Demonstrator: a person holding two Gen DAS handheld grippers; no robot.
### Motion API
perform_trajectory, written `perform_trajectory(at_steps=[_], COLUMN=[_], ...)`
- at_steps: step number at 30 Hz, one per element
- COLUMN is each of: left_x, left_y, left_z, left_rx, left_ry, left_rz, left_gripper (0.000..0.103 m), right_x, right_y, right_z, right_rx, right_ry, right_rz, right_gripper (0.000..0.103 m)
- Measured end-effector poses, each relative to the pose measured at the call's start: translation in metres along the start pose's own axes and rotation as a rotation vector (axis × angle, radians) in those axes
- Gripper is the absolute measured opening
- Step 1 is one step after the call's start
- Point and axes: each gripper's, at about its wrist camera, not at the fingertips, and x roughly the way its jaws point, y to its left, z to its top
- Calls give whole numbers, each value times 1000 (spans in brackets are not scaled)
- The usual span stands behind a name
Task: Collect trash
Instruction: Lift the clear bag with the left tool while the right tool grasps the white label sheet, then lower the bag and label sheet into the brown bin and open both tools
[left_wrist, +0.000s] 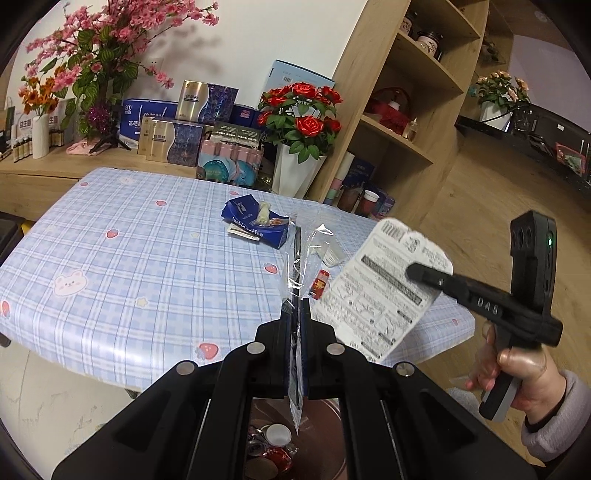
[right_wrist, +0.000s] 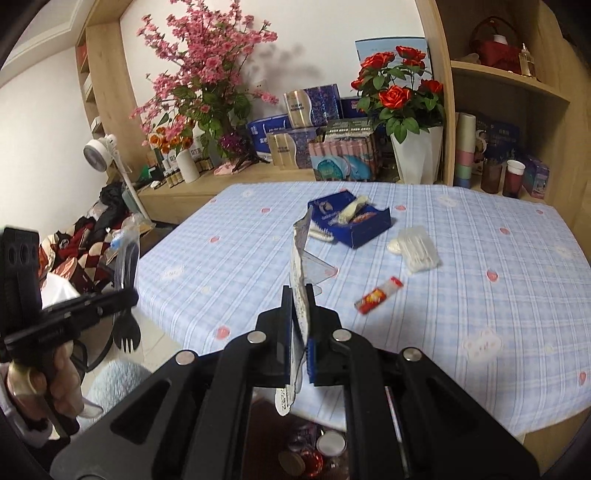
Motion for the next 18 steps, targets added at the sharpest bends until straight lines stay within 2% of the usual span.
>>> perform_trajectory(at_steps=[8, 18], left_x=[-12, -11], left_y=[-7, -9], left_z=[-16, -32], left_rx=[13, 7], left_ry=[8, 28], left_rz=[-8, -16], left_gripper=[4, 4], right_x=[-8, 5], right_y=[5, 12], right_z=[-37, -74], right_rx=[15, 18], right_ry=[60, 154], right_rz=[11, 29], right_gripper=[10, 10])
